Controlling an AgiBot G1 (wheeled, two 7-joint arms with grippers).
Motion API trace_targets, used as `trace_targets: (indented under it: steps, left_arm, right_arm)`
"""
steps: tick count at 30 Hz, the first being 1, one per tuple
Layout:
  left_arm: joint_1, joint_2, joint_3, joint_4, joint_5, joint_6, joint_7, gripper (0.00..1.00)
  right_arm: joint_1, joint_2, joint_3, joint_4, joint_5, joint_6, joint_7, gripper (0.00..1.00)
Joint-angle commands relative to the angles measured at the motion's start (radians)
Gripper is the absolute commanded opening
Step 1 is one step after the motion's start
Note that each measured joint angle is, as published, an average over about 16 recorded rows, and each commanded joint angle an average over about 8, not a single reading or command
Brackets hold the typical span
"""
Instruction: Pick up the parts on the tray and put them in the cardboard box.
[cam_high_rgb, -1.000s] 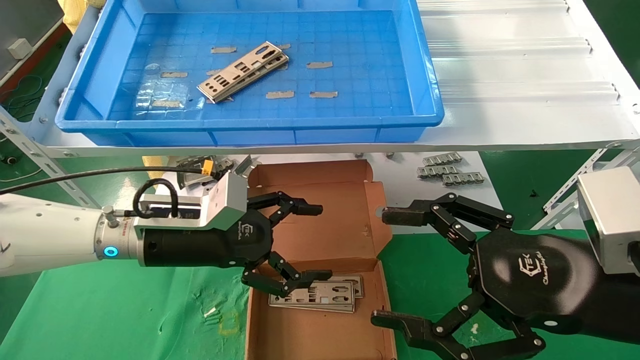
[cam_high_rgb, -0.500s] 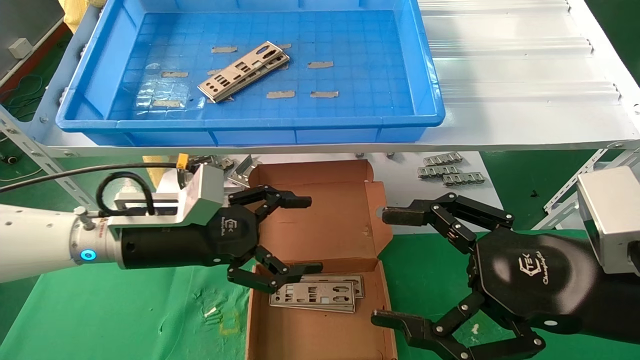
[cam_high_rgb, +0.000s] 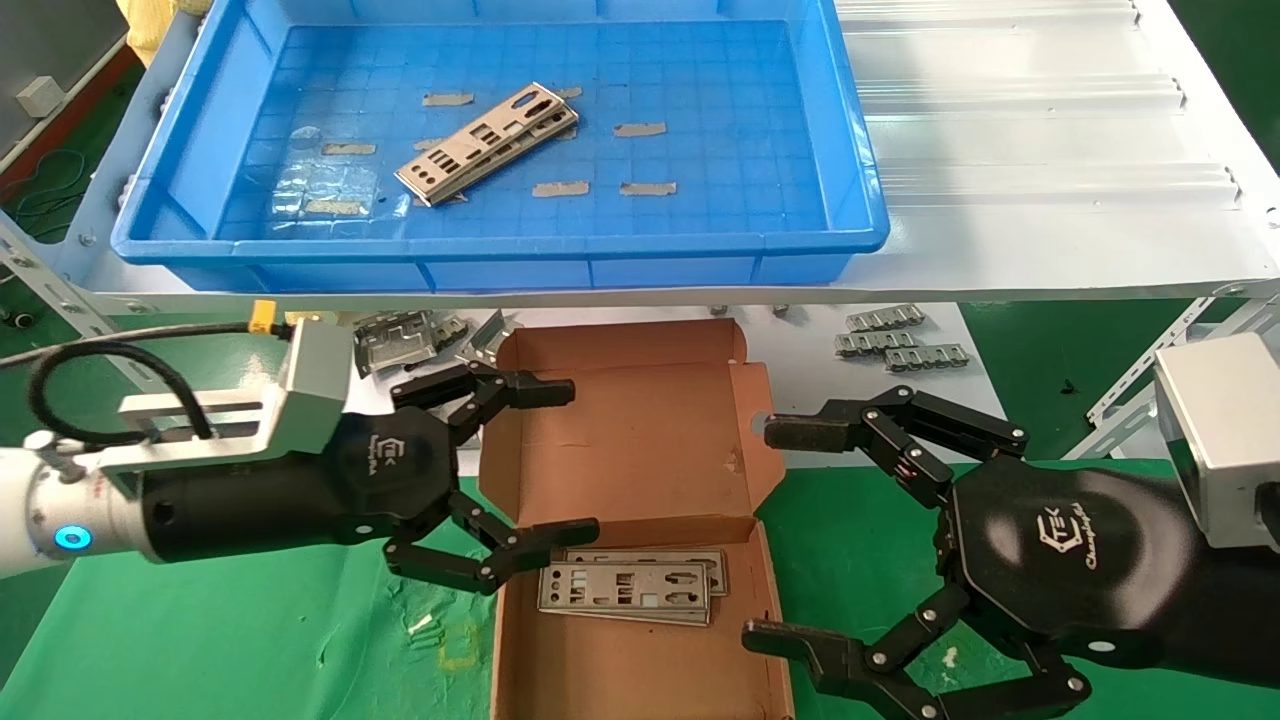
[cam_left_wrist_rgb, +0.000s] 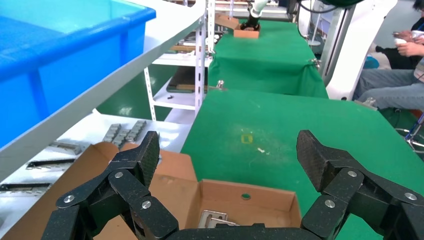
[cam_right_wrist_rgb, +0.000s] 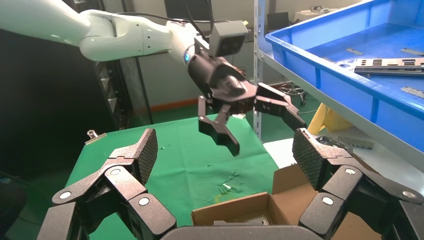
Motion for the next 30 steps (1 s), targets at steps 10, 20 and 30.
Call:
trace_targets:
  steps: [10, 20, 30]
  left_arm:
    - [0.09, -0.099, -0.079, -0.19, -0.05, -0.021, -0.105, 1.0]
    - [0.172, -0.188, -0.151, -0.362, -0.095, -0.04, -0.201, 1.0]
    - [0.254, -0.278, -0.223, -0.534, -0.14, -0.06, -0.297, 1.0]
  right_arm:
    - [0.0, 0.0, 0.0, 0.0, 0.0, 0.0, 0.0, 1.0]
    - [0.0, 0.0, 0.0, 0.0, 0.0, 0.0, 0.0, 1.0]
    - [0.0, 0.0, 0.0, 0.0, 0.0, 0.0, 0.0, 1.0]
